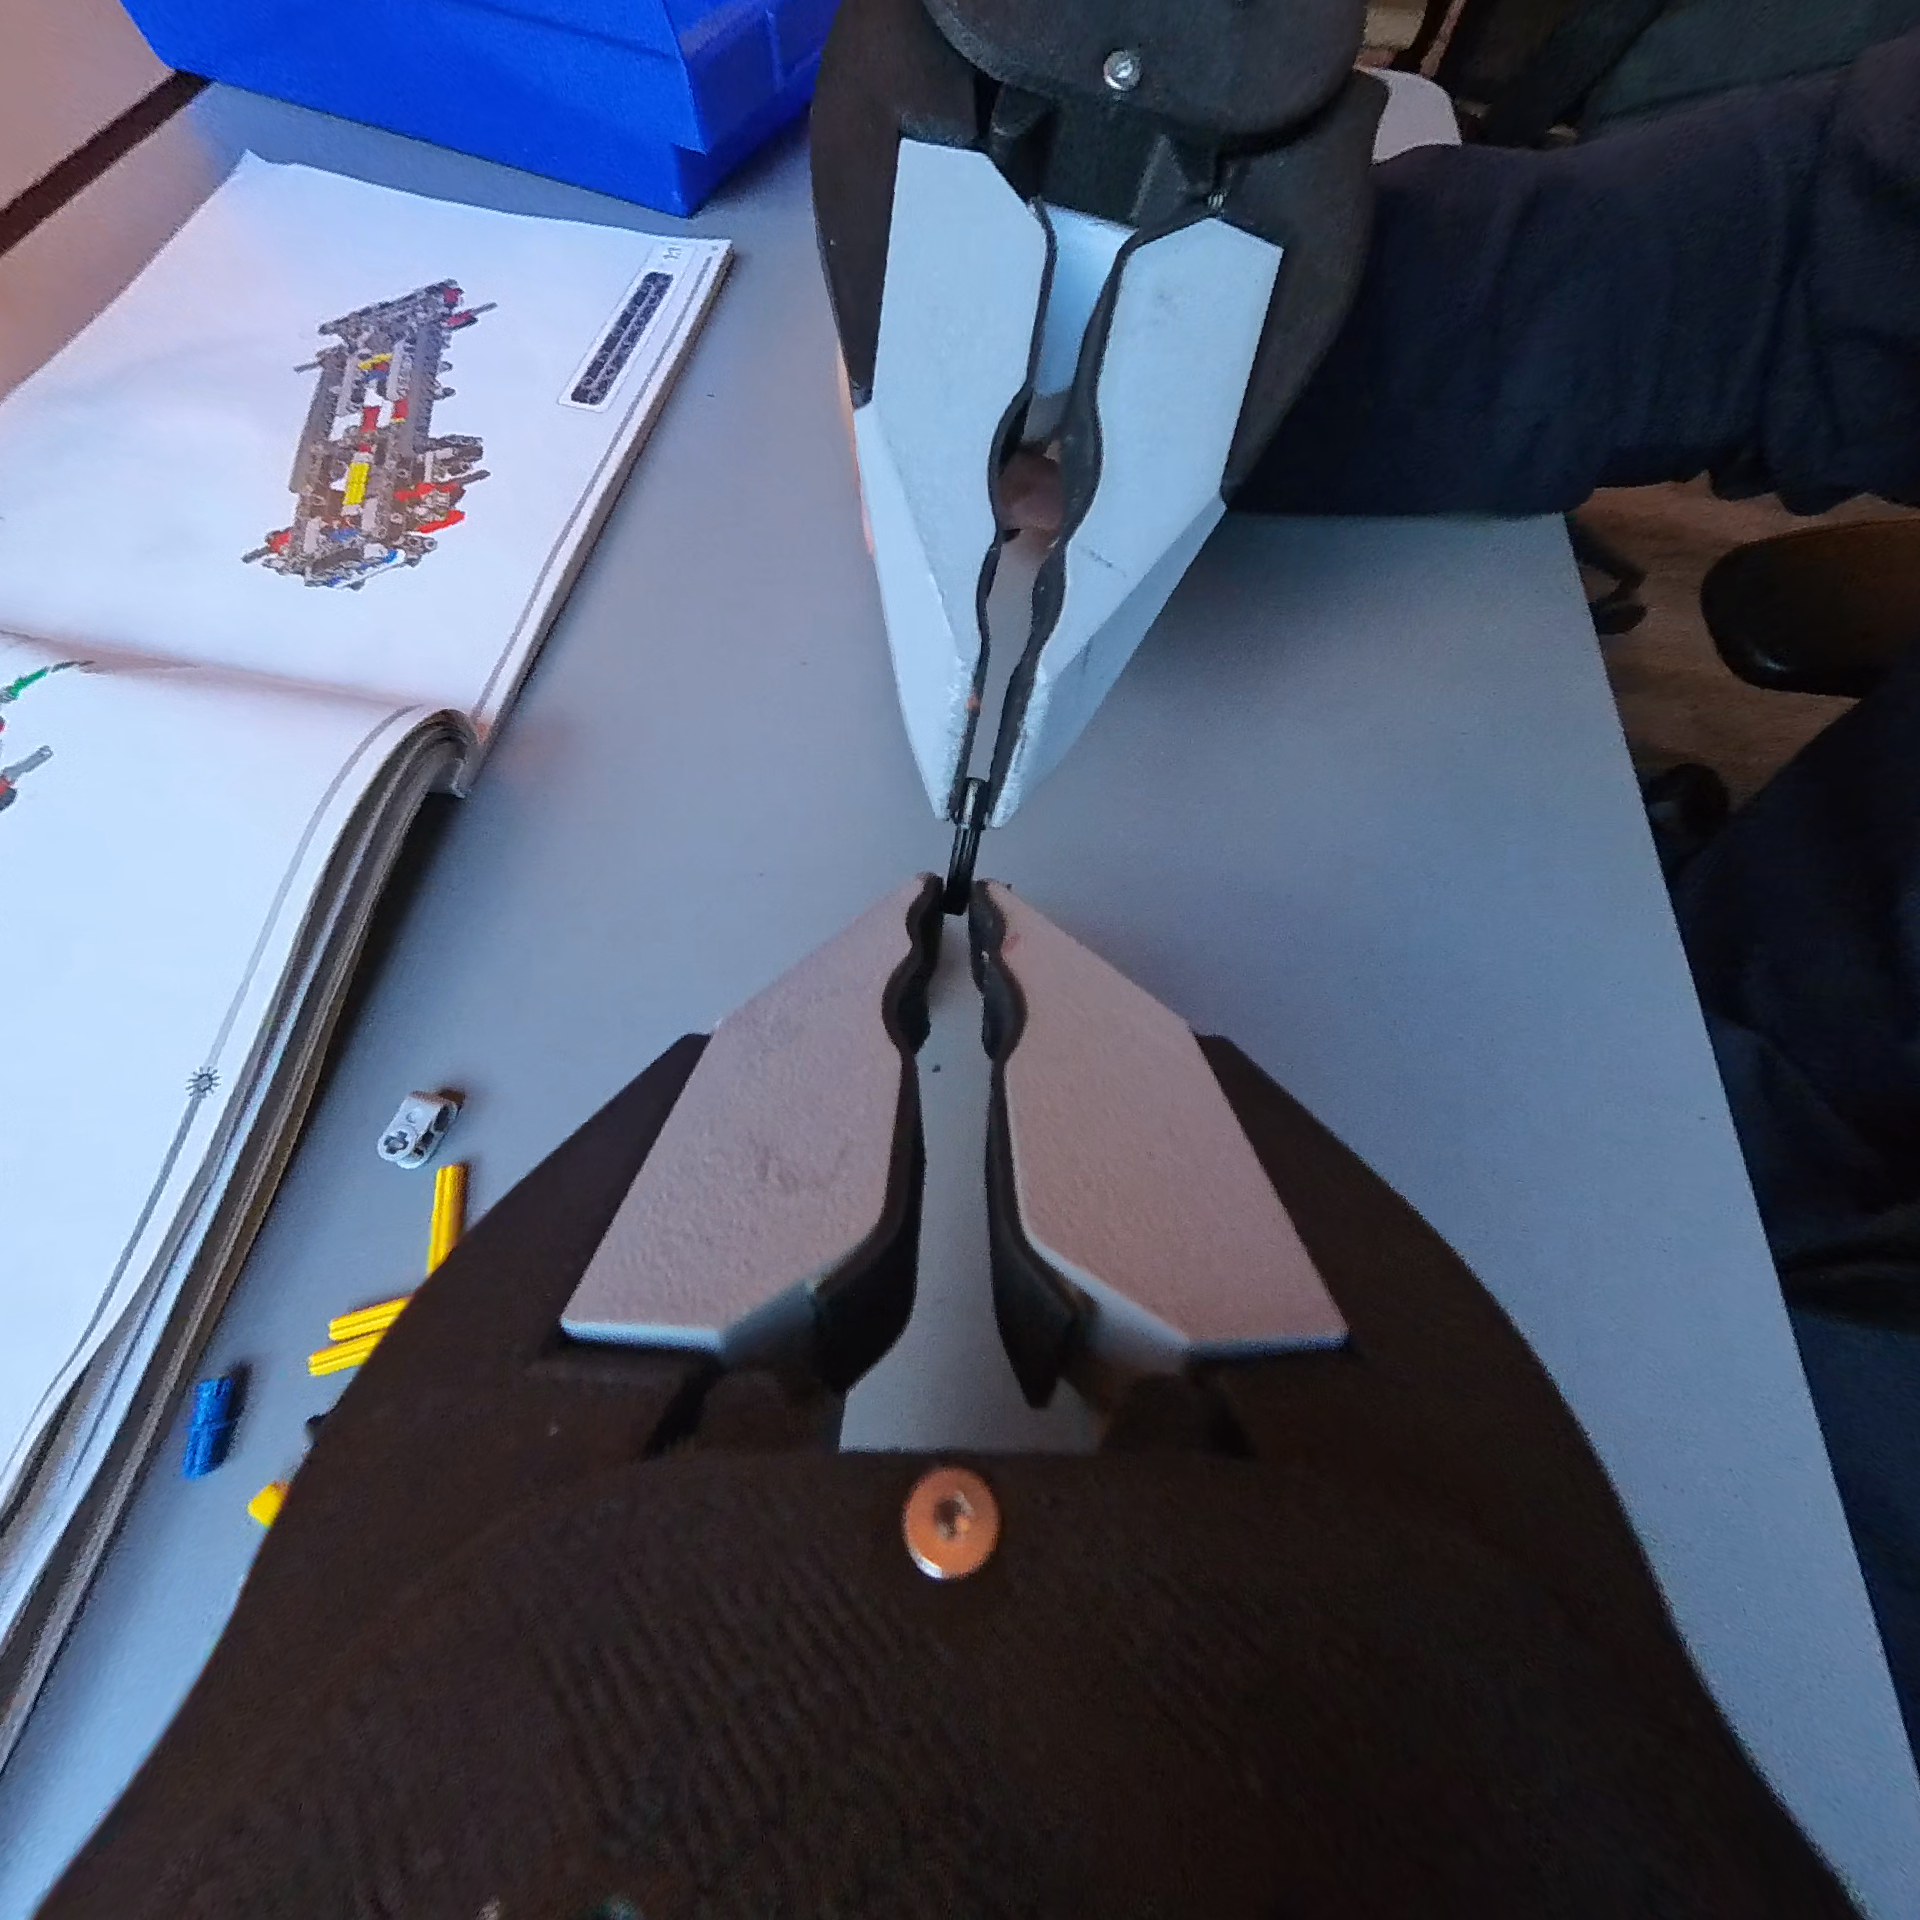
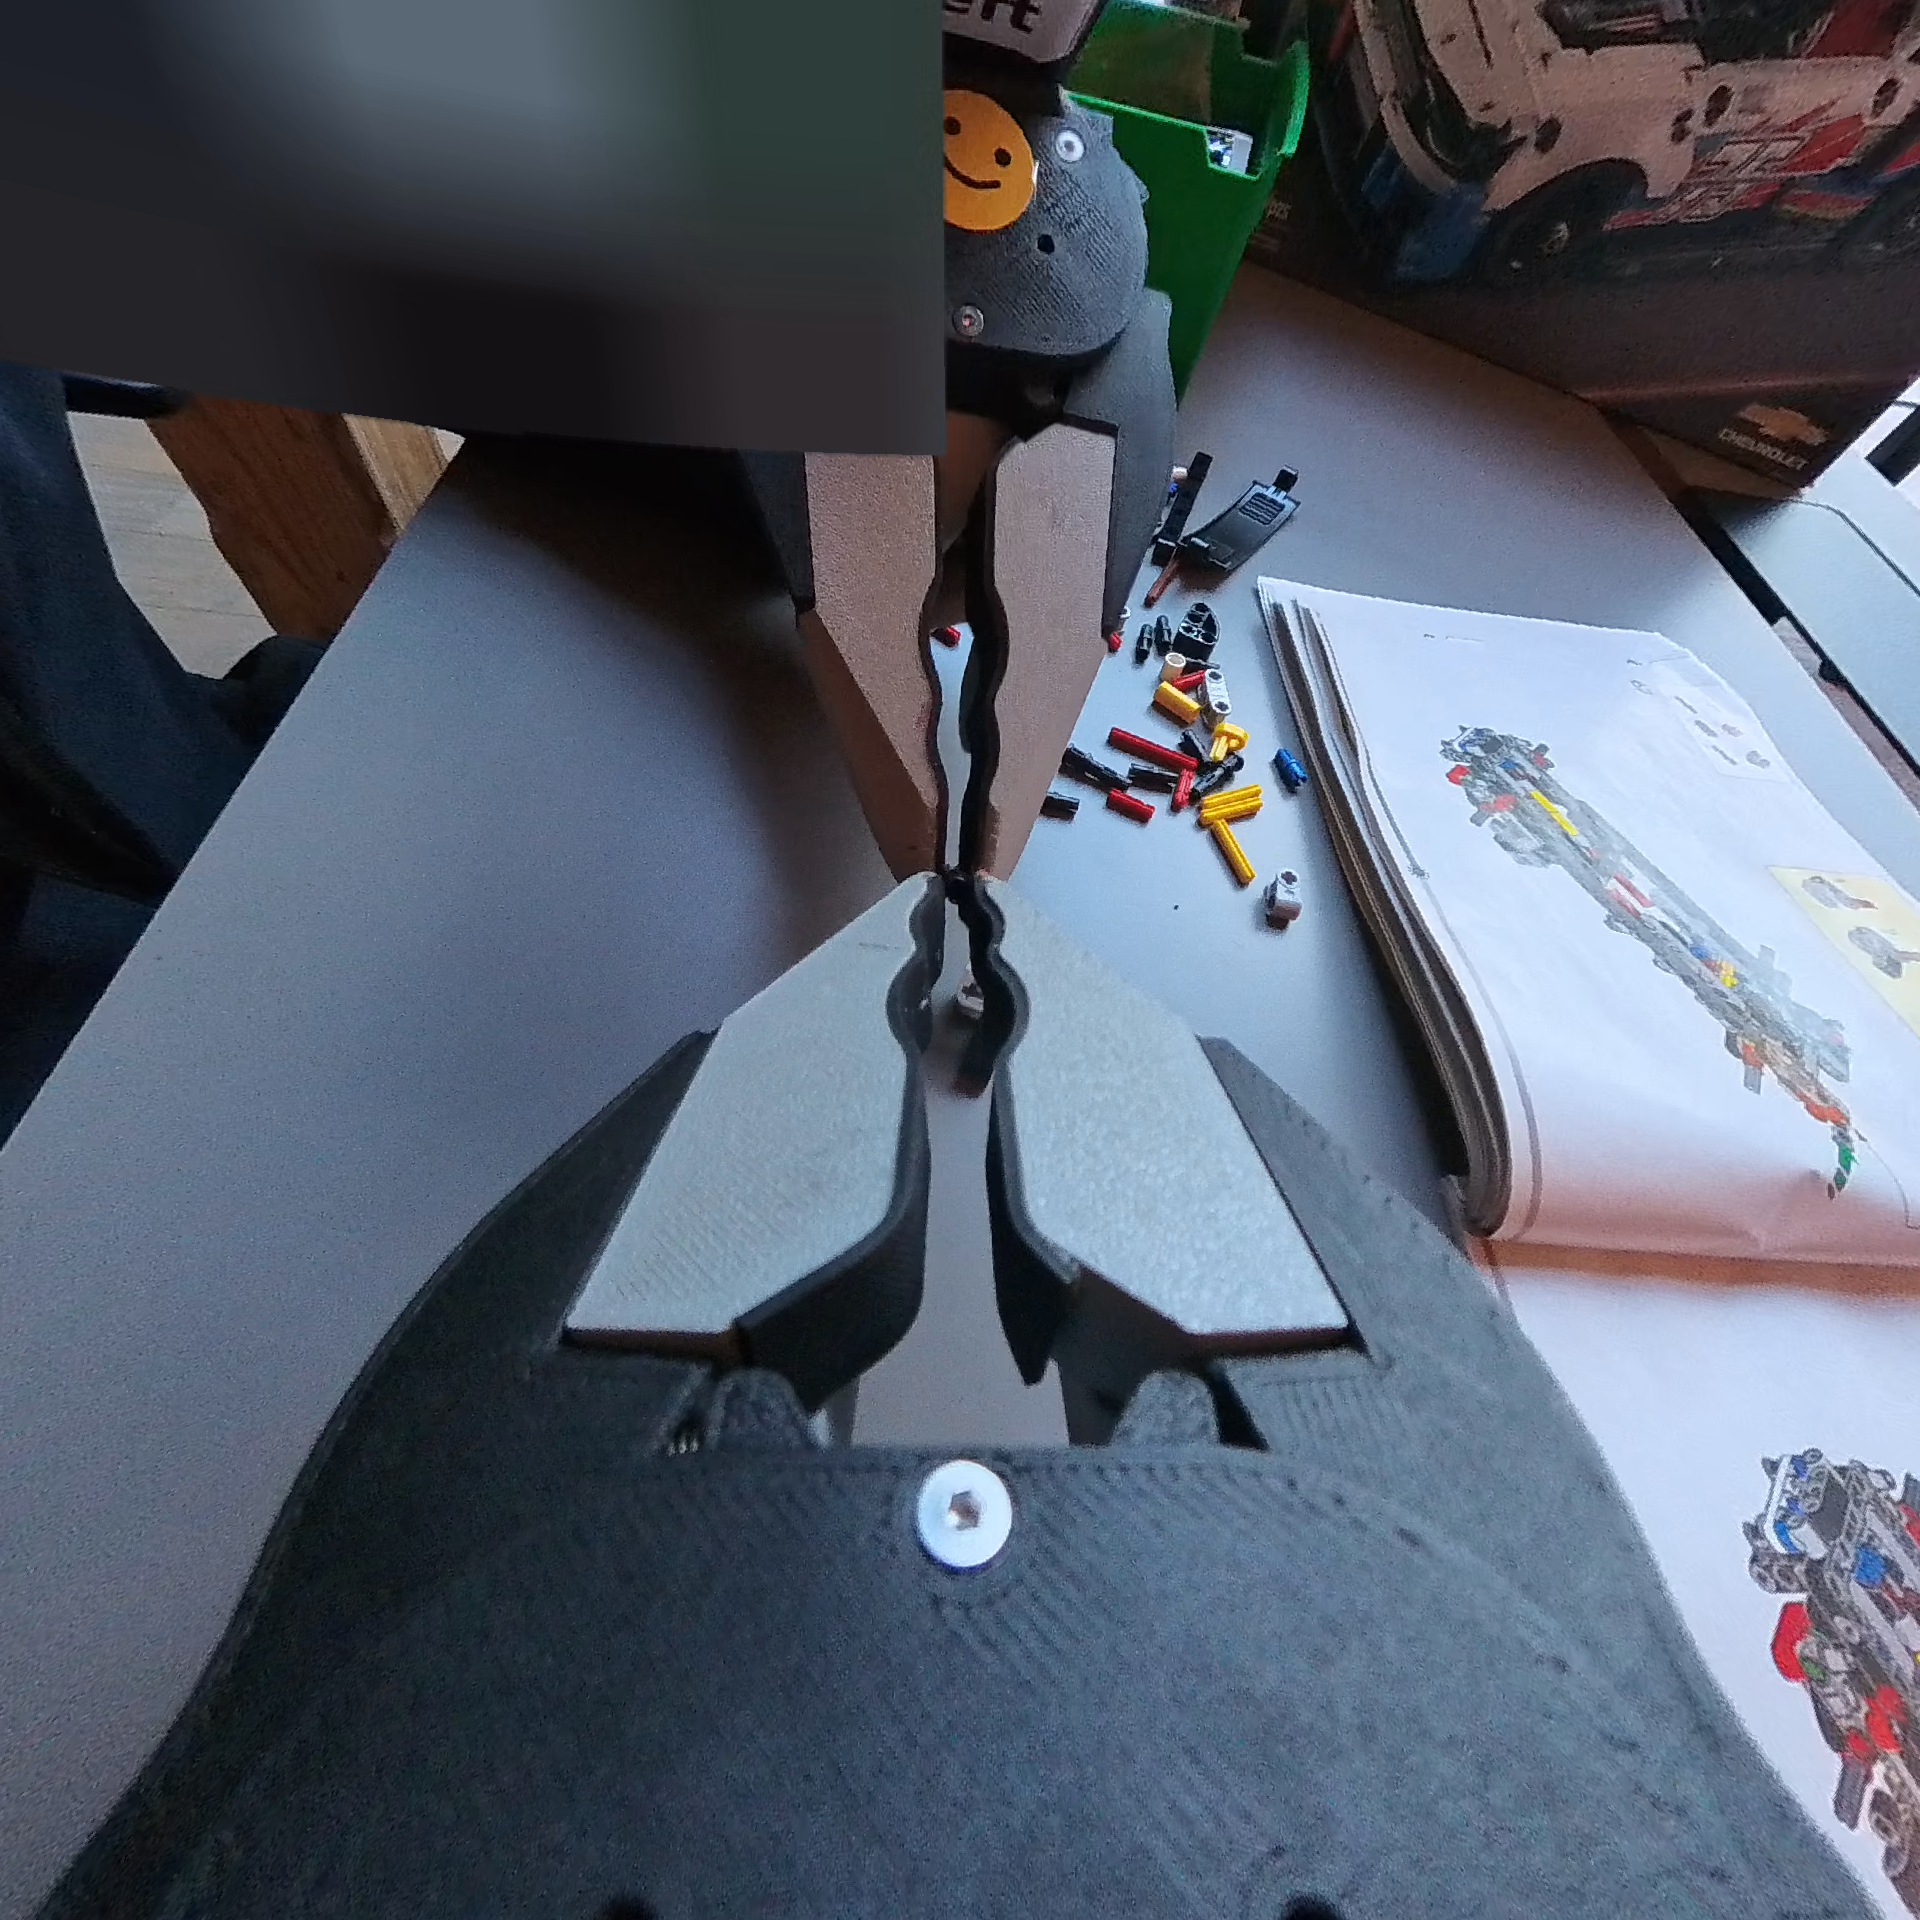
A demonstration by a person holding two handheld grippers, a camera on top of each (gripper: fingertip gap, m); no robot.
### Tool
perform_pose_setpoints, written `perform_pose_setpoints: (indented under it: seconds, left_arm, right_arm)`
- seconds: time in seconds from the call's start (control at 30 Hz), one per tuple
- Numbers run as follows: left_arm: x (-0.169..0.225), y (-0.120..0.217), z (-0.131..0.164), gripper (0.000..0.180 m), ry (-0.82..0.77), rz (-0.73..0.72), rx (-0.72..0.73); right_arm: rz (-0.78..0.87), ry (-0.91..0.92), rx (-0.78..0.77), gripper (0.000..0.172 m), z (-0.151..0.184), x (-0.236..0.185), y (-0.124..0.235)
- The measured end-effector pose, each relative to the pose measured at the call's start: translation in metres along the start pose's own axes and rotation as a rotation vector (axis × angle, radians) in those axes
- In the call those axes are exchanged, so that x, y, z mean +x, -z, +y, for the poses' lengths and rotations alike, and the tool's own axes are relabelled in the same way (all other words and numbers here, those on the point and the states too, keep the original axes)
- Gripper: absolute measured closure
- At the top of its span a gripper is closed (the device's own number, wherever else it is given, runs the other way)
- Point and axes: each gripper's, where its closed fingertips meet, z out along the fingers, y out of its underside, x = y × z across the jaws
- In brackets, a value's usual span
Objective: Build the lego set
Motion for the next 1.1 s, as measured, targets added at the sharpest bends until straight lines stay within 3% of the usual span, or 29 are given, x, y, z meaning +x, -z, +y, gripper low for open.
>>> perform_pose_setpoints:
  seconds: [0.3,0.6,0.9,1.1]
  left_arm:
    - [-0.021,0.009,-0.014,0.179,-0.340,-0.379,-0.007]
    - [-0.035,0.021,-0.023,0.179,-0.505,-0.611,-0.047]
    - [-0.038,0.020,-0.020,0.178,-0.536,-0.653,-0.074]
    - [-0.033,0.016,-0.020,0.179,-0.550,-0.643,-0.079]
  right_arm:
    - [0.011,-0.196,0.071,0.170,-0.008,0.015,0.004]
    - [0.066,-0.220,0.085,0.170,-0.010,0.022,0.001]
    - [0.107,-0.247,0.105,0.158,-0.013,0.029,0.001]
    - [0.113,-0.251,0.116,0.168,-0.015,0.029,0.001]
